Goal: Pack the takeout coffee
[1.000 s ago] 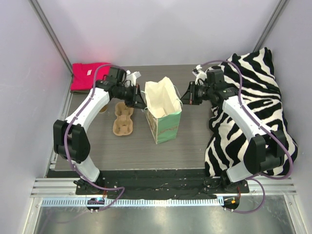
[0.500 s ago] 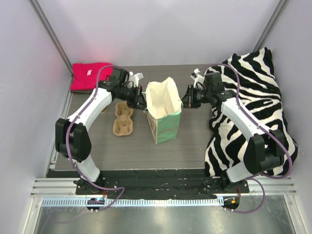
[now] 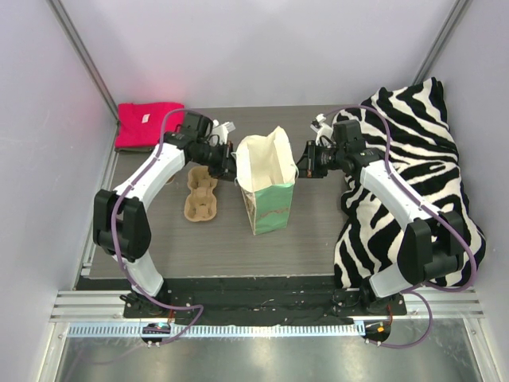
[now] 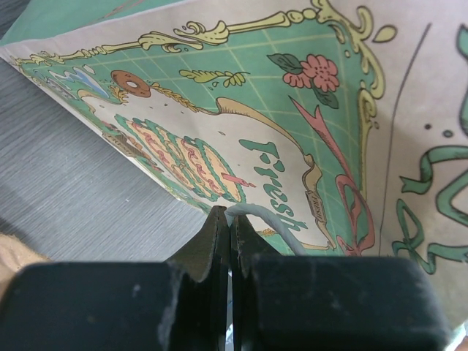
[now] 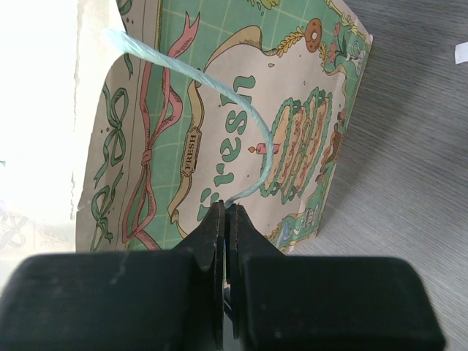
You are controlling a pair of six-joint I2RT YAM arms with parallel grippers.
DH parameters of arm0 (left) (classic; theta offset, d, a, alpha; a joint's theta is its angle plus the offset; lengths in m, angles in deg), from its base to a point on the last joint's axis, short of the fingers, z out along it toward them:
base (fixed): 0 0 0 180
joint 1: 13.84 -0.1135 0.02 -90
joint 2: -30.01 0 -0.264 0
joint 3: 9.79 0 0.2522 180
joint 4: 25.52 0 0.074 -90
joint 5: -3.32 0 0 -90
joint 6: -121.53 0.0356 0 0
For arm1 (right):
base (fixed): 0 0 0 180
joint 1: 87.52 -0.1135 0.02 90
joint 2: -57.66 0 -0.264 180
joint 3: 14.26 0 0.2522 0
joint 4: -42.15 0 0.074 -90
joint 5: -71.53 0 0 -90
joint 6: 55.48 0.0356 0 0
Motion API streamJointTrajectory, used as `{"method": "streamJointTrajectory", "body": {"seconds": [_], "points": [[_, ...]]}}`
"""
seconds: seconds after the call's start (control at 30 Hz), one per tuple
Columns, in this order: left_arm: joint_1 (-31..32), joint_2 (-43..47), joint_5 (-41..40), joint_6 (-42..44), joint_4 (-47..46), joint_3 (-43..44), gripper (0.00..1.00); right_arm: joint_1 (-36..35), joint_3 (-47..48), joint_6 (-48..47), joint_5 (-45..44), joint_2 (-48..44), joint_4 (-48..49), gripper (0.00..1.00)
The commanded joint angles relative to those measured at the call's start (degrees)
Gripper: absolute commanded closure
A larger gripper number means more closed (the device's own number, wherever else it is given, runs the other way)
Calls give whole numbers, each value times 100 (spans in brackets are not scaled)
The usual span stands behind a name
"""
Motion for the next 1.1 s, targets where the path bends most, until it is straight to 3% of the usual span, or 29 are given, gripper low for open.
{"method": "streamJointTrajectory", "body": {"seconds": [0.0, 0.8, 0.93, 1.07], "points": [[29, -23, 6, 8, -139, -37, 100, -49, -39, -17, 61, -142, 150, 99], [38, -41, 14, 105, -42, 15, 100, -93, -189, 88, 0, -335, 115, 99], [64, 64, 67, 306, 142, 286, 92, -93, -32, 1, -71, -494, -7, 99], [55, 135, -82, 527, 371, 699, 80, -75, 285, -184, -176, -617, -192, 91]]}}
